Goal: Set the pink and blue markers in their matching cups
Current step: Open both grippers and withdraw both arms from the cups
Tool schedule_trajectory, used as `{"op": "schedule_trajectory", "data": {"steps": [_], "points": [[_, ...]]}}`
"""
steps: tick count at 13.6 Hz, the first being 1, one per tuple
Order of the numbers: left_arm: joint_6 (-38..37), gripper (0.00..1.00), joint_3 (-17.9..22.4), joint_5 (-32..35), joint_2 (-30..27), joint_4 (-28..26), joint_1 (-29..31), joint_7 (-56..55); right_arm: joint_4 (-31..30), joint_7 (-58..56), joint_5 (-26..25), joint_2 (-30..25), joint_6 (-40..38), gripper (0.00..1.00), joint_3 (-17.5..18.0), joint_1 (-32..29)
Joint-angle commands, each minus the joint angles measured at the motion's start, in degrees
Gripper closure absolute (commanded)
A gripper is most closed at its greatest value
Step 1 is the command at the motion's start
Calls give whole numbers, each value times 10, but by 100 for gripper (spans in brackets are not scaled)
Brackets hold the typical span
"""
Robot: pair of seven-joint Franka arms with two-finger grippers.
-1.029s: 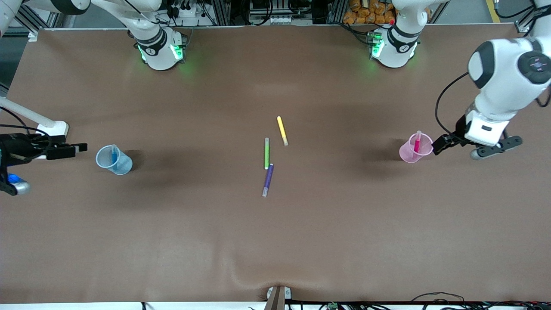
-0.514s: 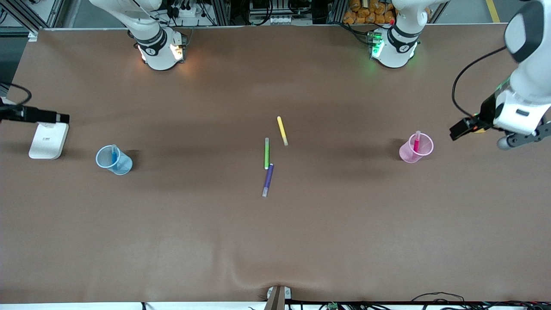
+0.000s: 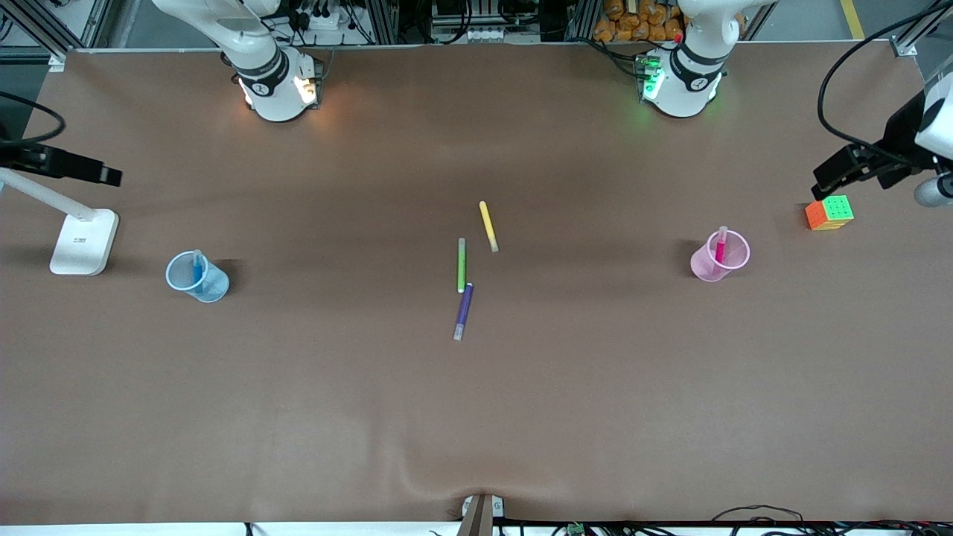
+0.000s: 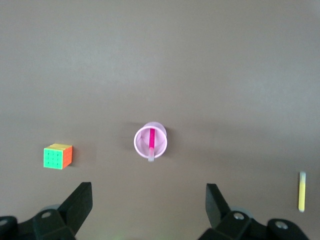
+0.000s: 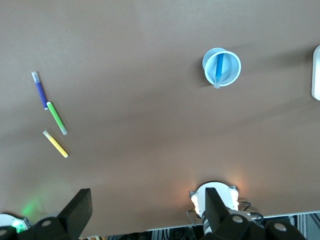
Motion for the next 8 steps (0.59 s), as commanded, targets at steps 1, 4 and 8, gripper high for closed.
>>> {"op": "schedule_trajectory", "data": {"steps": [1, 4, 8], "points": [[-42, 0, -5, 1, -5, 31, 4, 13, -205, 9, -12, -140, 108, 0, -1, 1], [-44, 0, -2, 1, -6, 36, 5, 48, -298, -3, -12, -205, 166, 0, -2, -4], [-41, 0, 113, 3, -5, 36, -108, 67, -317, -46, -31, -221, 185, 0, -3, -8]]}}
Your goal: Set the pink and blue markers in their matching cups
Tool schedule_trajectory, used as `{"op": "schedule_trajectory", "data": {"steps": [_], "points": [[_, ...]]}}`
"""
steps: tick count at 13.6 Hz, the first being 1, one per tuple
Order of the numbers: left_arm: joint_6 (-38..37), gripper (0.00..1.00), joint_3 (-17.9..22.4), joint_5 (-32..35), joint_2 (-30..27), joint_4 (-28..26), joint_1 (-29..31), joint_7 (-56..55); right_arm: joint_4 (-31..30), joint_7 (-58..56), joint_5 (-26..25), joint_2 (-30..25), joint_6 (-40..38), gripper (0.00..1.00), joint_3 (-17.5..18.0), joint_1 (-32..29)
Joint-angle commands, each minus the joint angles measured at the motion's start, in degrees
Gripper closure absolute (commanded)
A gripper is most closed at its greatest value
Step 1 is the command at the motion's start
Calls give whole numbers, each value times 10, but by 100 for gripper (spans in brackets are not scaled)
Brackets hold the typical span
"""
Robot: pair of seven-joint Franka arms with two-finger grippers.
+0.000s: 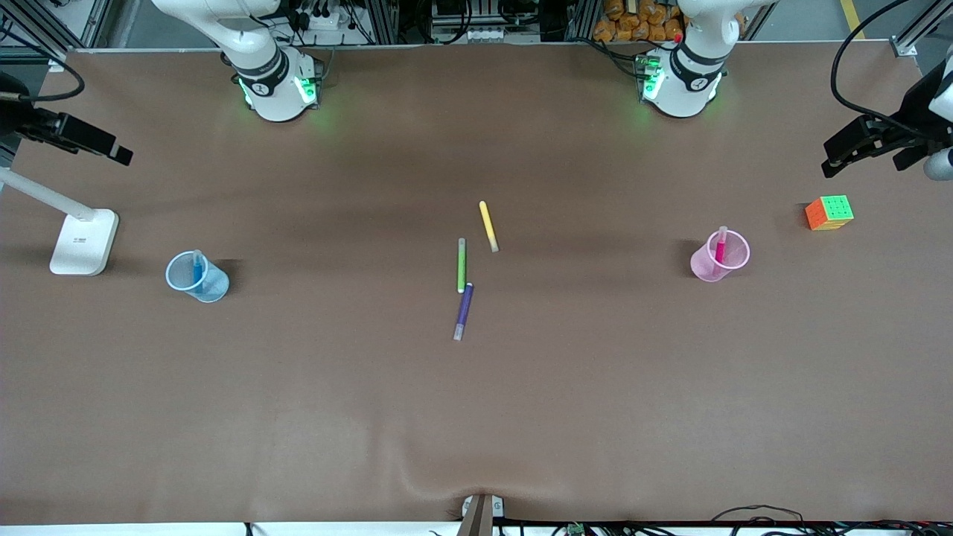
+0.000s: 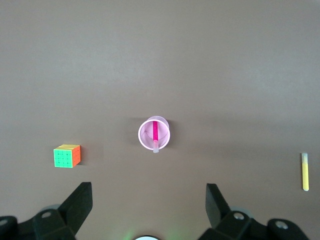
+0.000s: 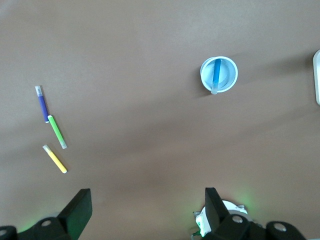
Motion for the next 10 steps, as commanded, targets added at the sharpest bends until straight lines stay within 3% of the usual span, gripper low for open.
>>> {"op": "schedule_trajectory", "data": {"steps": [1, 3, 5, 8, 10], "points": [[-10, 0, 118, 2, -5, 4, -110, 38, -39, -17, -10, -25, 33, 0, 3, -8], [-14, 0, 150, 2, -25, -7, -134, 39, -30, -57, -12, -22, 56, 0, 4, -8], [-17, 0, 148, 2, -49, -26, -146, 20, -17, -116, -28, -18, 66, 0, 4, -9], [-19, 0, 147, 2, -46, -27, -143, 16, -18, -116, -31, -19, 69, 0, 5, -9], [-21, 0, 147, 2, -44, -27, -142, 16, -20, -116, -70, -18, 69, 0, 7, -6]]}}
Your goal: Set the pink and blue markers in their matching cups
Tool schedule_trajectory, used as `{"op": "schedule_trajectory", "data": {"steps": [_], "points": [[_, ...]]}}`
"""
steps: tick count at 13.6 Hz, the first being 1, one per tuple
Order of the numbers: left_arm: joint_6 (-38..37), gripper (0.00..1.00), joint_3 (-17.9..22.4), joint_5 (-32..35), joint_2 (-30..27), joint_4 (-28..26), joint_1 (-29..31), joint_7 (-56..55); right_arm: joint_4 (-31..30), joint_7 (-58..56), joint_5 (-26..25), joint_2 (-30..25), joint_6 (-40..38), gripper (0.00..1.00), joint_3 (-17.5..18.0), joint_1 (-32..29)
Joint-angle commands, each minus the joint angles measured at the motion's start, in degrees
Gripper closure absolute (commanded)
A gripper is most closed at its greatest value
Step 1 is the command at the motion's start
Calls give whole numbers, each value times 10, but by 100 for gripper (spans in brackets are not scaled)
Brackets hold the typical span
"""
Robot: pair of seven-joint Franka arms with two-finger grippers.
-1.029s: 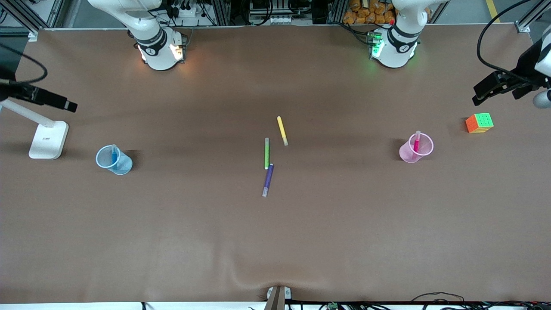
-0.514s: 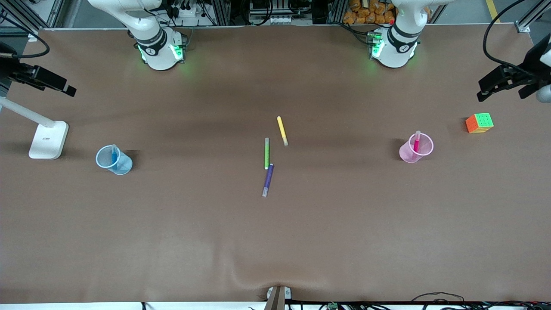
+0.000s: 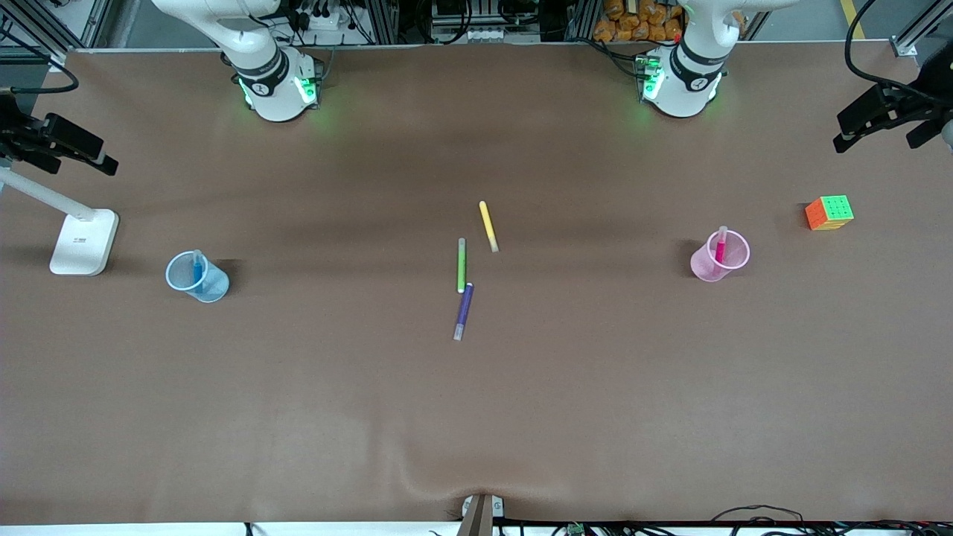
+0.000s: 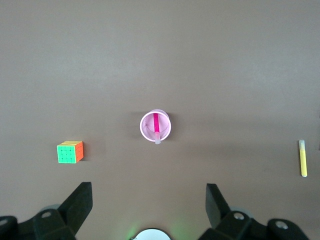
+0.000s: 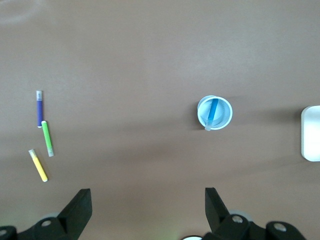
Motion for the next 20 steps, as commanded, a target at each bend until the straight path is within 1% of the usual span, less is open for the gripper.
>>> {"op": "schedule_trajectory", "data": {"steps": [1, 7, 13, 16, 20], "points": [[-3, 0, 5, 2, -10, -10, -4, -5, -7, -10, -55, -11, 5, 0, 10, -2], [-4, 0, 5, 2, -7, -18, 8, -1, -7, -15, -57, -11, 17, 0, 12, -4], [-3, 0, 4, 3, -4, -15, 5, -3, -10, -56, -57, -11, 16, 0, 12, -4], [-3, 0, 0, 20, -2, -15, 3, -4, -11, -56, -57, -11, 14, 0, 12, -6], [-4, 0, -3, 20, -2, -17, 2, -2, -11, -56, -55, -11, 12, 0, 12, -6]]}}
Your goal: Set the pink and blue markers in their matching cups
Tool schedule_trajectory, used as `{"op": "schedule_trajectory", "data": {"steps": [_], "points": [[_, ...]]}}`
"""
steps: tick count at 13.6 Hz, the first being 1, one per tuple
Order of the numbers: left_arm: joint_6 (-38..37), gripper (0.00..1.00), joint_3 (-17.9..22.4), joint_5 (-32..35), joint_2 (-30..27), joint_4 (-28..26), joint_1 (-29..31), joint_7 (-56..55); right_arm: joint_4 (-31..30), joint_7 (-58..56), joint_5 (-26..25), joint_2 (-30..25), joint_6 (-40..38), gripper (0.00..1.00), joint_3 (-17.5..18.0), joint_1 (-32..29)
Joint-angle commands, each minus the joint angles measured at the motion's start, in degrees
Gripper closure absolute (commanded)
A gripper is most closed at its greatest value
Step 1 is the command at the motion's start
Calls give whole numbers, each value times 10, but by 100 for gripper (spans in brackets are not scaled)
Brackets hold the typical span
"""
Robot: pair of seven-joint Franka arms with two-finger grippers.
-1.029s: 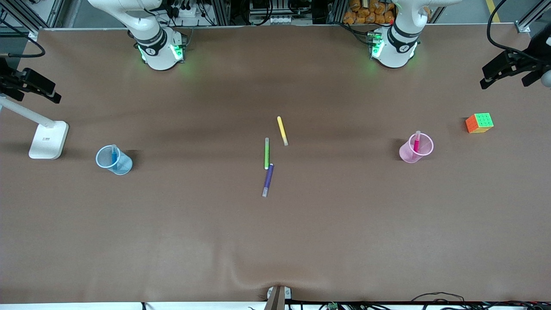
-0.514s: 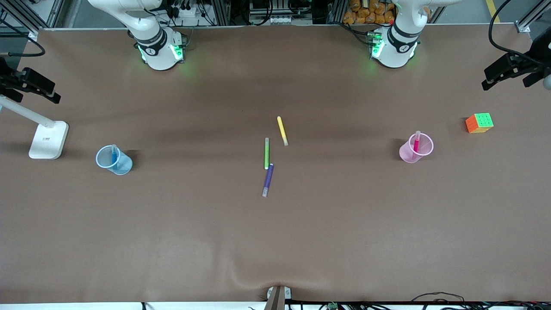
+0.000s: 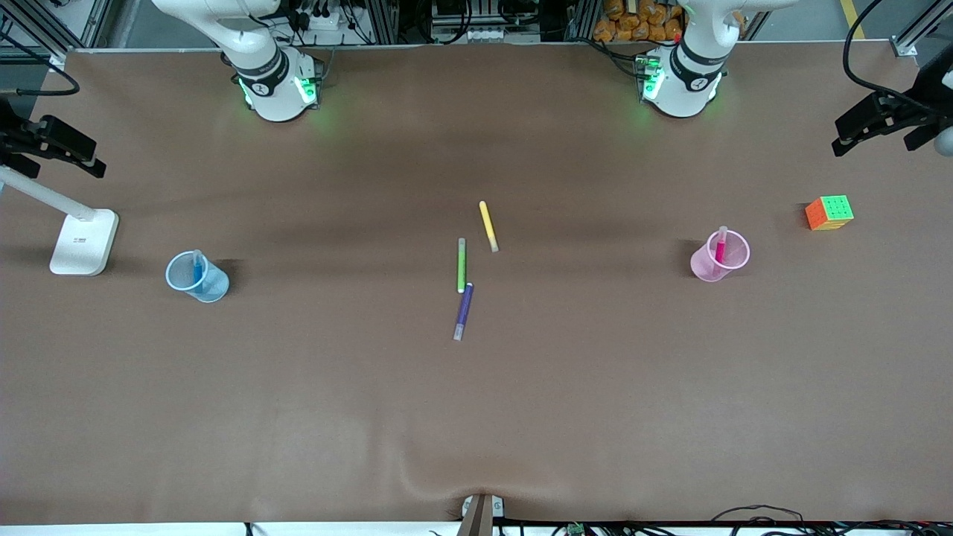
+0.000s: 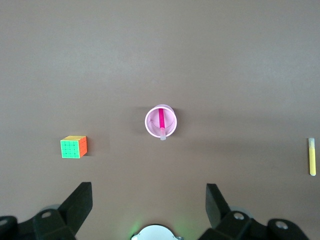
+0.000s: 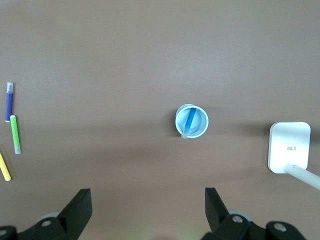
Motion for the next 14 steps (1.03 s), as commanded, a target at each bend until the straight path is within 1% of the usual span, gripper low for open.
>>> {"op": "schedule_trajectory", "data": {"steps": [1, 8, 11, 14], "points": [[-4, 0, -3, 12, -3, -2, -1, 4, -10, -9, -8, -11, -2, 0, 5, -6], [-4, 0, -5, 1, 3, 8, -5, 7, -10, -8, -6, -11, -3, 0, 4, -6], [-4, 0, -33, 4, 16, 16, -5, -1, -14, -8, -6, -11, -5, 0, 2, -7], [-4, 0, -37, 2, 16, 16, -5, -6, -14, -8, -5, -11, -6, 0, 2, -8]]}}
